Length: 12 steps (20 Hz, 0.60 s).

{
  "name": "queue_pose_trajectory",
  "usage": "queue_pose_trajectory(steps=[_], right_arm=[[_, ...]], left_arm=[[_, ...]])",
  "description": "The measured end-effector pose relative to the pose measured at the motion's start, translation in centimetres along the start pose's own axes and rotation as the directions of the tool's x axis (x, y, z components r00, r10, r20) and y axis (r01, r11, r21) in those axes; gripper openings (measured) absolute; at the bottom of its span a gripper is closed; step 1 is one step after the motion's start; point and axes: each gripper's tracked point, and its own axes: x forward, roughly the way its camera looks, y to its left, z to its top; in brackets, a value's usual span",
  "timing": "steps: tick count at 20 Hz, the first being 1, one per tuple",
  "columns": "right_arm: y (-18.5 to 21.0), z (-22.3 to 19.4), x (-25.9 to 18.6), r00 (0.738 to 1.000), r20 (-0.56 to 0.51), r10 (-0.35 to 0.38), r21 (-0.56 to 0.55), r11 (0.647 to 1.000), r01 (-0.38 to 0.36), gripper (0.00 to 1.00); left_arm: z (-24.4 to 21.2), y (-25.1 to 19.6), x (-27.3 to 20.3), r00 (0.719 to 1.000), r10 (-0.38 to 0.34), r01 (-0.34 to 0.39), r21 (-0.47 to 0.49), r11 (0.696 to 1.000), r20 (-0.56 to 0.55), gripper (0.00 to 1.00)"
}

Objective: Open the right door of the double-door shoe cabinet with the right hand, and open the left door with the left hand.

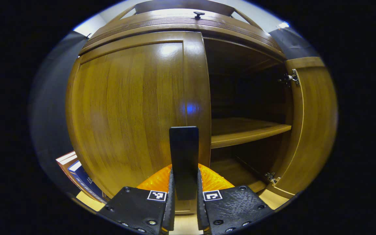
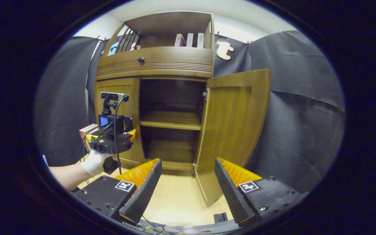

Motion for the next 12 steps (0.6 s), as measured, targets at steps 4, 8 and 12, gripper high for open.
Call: queue_pose_trajectory(steps=[4,8,12], right_arm=[[0.2,0.0,-0.4,1.000,0.007,0.011,0.012,1.000,-0.011,1.00],[0.8,-0.2,-0.9,1.000,0.018,0.012,0.010,1.000,-0.012,1.00],[2.0,-0.8,-1.6,0.999,0.015,0.029,0.006,1.000,-0.029,1.00]], left_arm=[[-0.4,0.2,-2.6,0.999,-0.029,0.029,0.016,0.999,-0.014,0.26],[-0.8,1.1,-7.2,0.999,-0.038,0.038,0.006,0.999,-0.001,0.26],[-1.5,3.0,-11.9,0.999,-0.032,0.032,0.015,0.999,0.000,0.26]])
